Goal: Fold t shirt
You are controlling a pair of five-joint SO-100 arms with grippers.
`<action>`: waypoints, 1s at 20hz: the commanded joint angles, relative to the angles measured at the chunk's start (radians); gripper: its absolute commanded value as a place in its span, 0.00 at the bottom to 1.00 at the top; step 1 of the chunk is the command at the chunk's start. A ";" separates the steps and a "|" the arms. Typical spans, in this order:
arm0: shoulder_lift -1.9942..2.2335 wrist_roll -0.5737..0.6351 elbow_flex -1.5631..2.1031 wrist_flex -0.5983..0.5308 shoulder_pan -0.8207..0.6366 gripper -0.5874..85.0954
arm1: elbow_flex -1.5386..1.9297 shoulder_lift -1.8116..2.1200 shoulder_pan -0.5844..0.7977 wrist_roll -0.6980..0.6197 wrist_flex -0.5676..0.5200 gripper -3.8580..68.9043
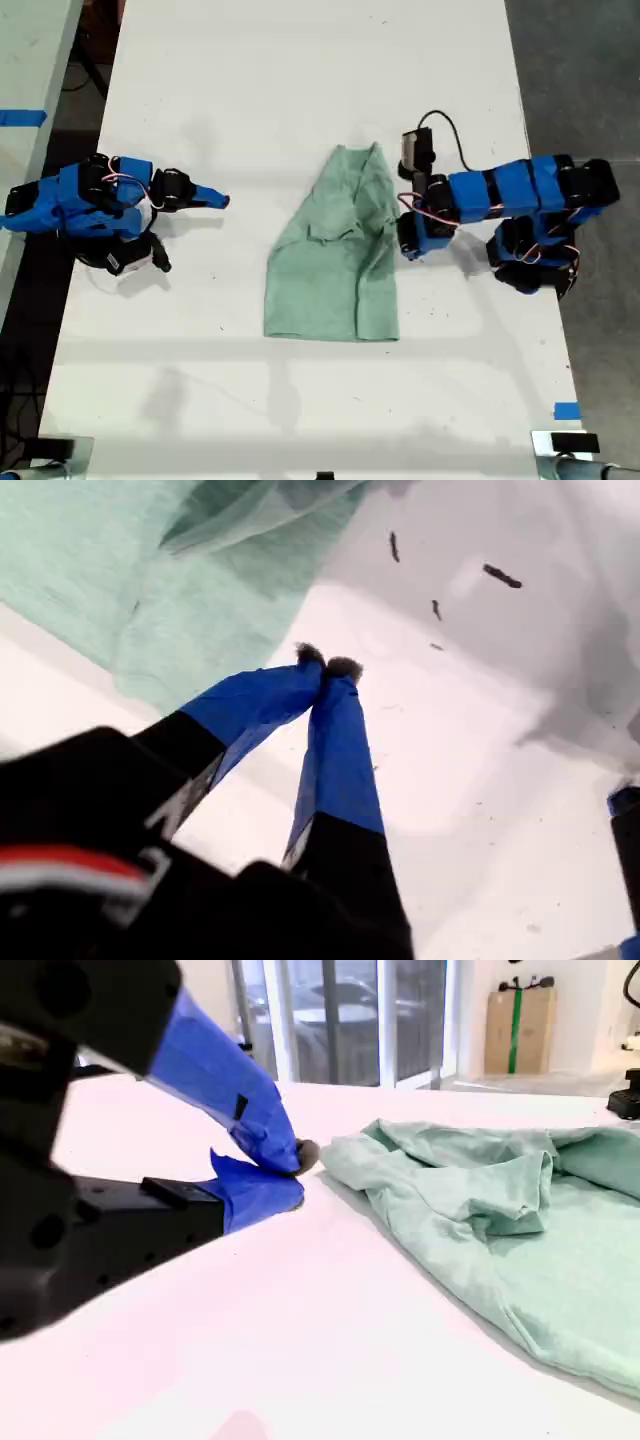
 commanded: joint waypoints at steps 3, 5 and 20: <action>0.008 -0.015 0.005 0.005 0.008 0.01 | 0.819 0.566 0.141 -0.147 -0.532 0.06; 0.008 -0.017 0.005 0.005 0.008 0.01 | 1.011 0.824 0.141 -0.161 -0.574 0.06; 0.008 -0.020 0.008 0.003 0.012 0.01 | 1.241 1.503 0.133 -0.163 -0.276 0.07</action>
